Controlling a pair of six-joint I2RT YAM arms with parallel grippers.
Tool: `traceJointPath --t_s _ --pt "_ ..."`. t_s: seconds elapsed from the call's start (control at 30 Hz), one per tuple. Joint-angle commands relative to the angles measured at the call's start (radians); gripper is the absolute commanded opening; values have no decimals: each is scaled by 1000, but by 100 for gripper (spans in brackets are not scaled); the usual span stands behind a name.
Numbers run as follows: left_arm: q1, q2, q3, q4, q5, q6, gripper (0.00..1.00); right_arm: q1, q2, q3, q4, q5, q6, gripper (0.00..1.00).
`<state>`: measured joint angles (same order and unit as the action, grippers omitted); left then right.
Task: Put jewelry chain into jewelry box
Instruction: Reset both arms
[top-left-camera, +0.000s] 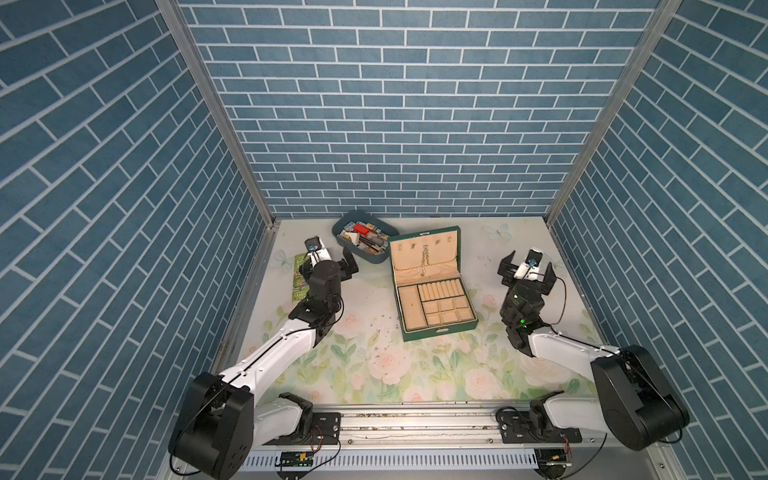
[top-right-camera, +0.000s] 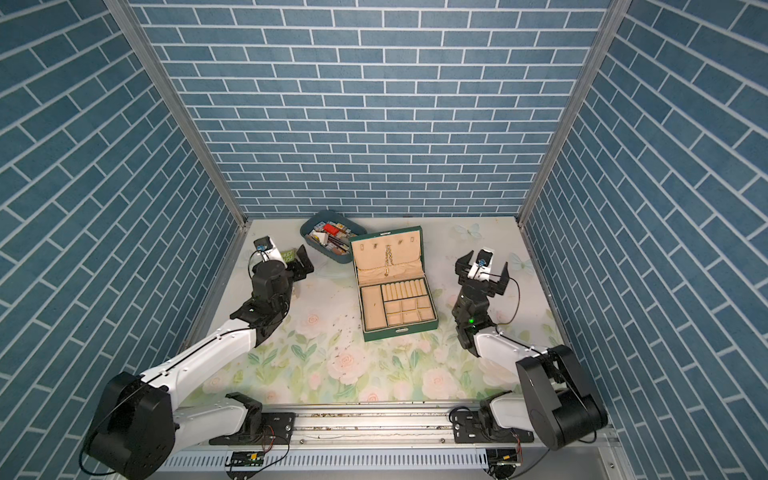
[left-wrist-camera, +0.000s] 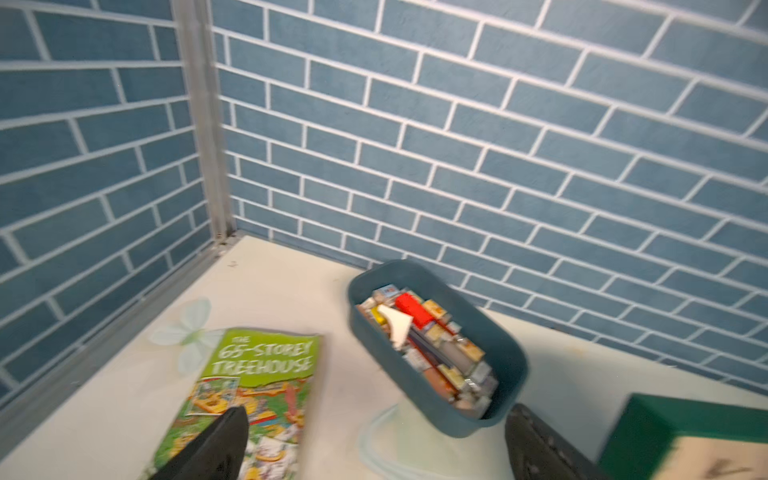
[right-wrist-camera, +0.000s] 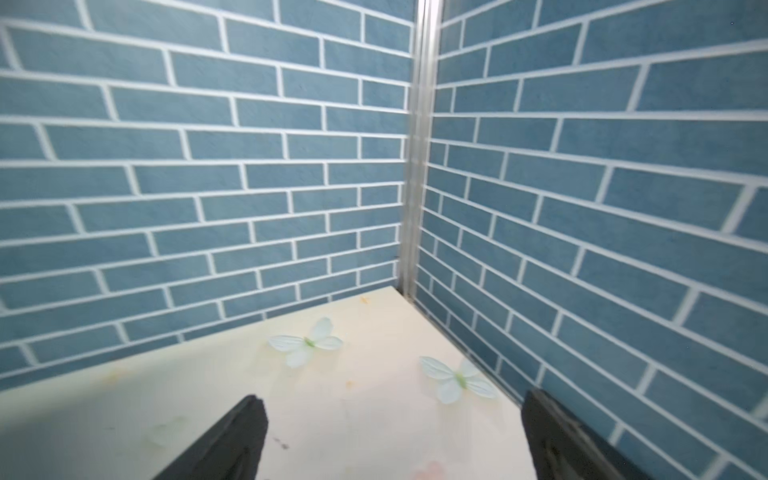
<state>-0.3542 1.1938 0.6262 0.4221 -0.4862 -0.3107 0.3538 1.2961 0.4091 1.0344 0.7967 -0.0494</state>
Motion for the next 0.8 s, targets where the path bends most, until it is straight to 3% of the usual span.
traceJointPath --t_s 0.0,0.07,0.17,0.23,0.33,0.43,0.53,0.63,0.7,0.77 --pt "73 -18 -124 142 39 188 100 -68 -36 -76 -28 -67 40 100" --pt "114 -8 -214 258 136 264 100 -93 -26 -129 -2 -140 46 100" --pt "150 55 -243 306 145 306 99 -110 62 -148 18 -204 2 100" --pt "175 96 -256 321 187 319 100 -116 107 -172 130 -228 -44 100" --pt "203 147 -347 522 247 318 100 -160 139 -217 256 -372 -27 100" --pt "222 192 -392 702 423 425 100 -239 169 -308 417 -522 27 100" --pt "282 243 -406 772 415 342 100 -270 244 -370 619 -559 47 100" --pt "324 321 -485 999 368 278 100 -274 235 -338 533 -547 55 100" --pt "324 315 -455 928 262 239 99 -294 224 -273 387 -560 75 100" --pt "318 307 -448 904 244 238 100 -288 230 -223 312 -573 61 100"
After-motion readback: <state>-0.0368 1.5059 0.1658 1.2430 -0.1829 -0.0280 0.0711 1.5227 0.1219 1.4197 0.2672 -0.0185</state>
